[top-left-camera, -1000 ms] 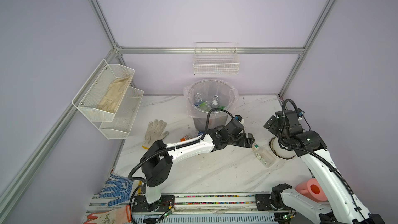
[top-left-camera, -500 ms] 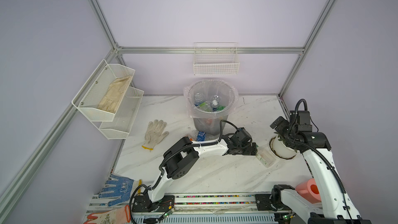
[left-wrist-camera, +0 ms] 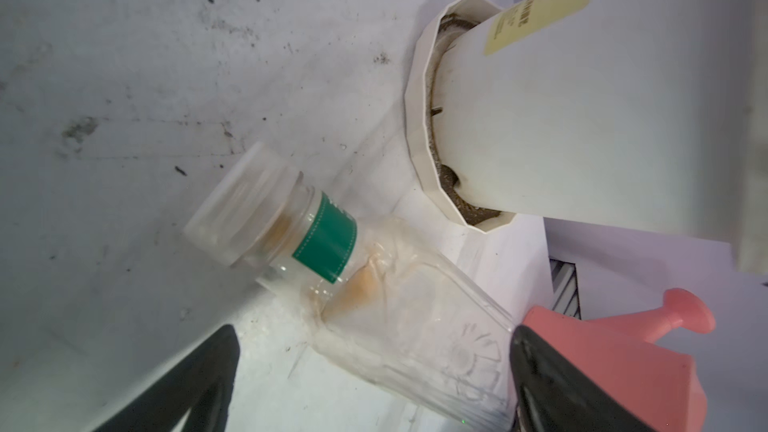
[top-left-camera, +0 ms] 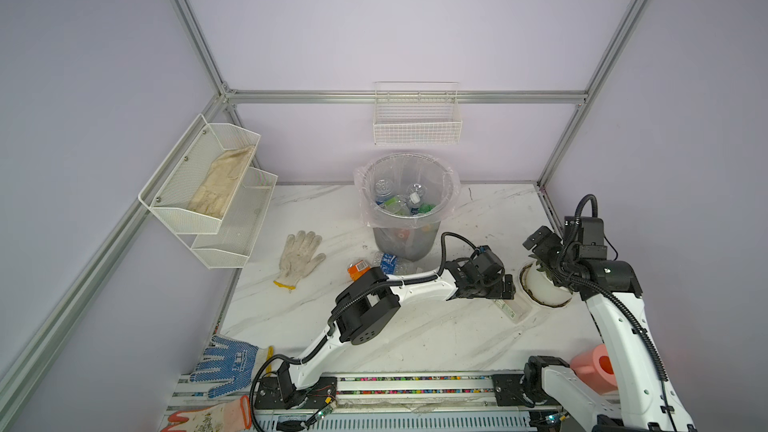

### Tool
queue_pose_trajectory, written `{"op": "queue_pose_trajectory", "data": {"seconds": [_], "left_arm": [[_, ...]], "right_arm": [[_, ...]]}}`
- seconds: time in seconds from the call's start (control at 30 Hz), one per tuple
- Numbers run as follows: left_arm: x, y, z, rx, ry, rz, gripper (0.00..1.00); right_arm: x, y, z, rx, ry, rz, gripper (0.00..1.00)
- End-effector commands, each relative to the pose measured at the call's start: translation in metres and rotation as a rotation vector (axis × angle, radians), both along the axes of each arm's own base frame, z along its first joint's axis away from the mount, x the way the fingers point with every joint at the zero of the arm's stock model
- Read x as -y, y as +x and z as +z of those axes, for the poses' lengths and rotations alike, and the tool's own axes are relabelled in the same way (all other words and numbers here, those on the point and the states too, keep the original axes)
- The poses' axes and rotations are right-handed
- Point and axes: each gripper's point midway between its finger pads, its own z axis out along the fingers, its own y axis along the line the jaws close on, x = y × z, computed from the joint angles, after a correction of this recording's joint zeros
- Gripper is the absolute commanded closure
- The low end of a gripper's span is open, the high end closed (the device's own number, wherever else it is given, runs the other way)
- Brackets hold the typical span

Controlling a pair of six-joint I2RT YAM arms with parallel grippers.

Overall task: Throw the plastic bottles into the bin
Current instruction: 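Close the left gripper around the clear green-capped bottle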

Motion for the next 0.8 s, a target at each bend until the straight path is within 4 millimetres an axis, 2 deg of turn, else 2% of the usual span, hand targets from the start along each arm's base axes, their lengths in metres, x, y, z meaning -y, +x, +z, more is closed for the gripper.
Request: {"op": "queue_pose_trajectory", "data": {"seconds": [0.0, 0.33, 0.6, 0.77], "left_arm": [[0.023, 0.008, 0.046, 0.050, -0.074, 0.024, 0.00], [0.033, 0.012, 0.038, 0.060, -0.042, 0.041, 0.02], [0.029, 0.011, 0.004, 0.074, 0.088, 0.050, 0.06], [0.012, 0.010, -0.011, 0.095, 0.169, 0.060, 0.15]], "right_arm": [[0.000, -0.003, 0.013, 0.042, 0.003, -0.001, 0.03], [0.000, -0.007, 0.011, 0.044, 0.002, -0.001, 0.03], [0.000, -0.006, 0.015, 0.055, 0.000, 0.000, 0.02], [0.001, -0.007, 0.017, 0.059, -0.007, 0.002, 0.03]]}}
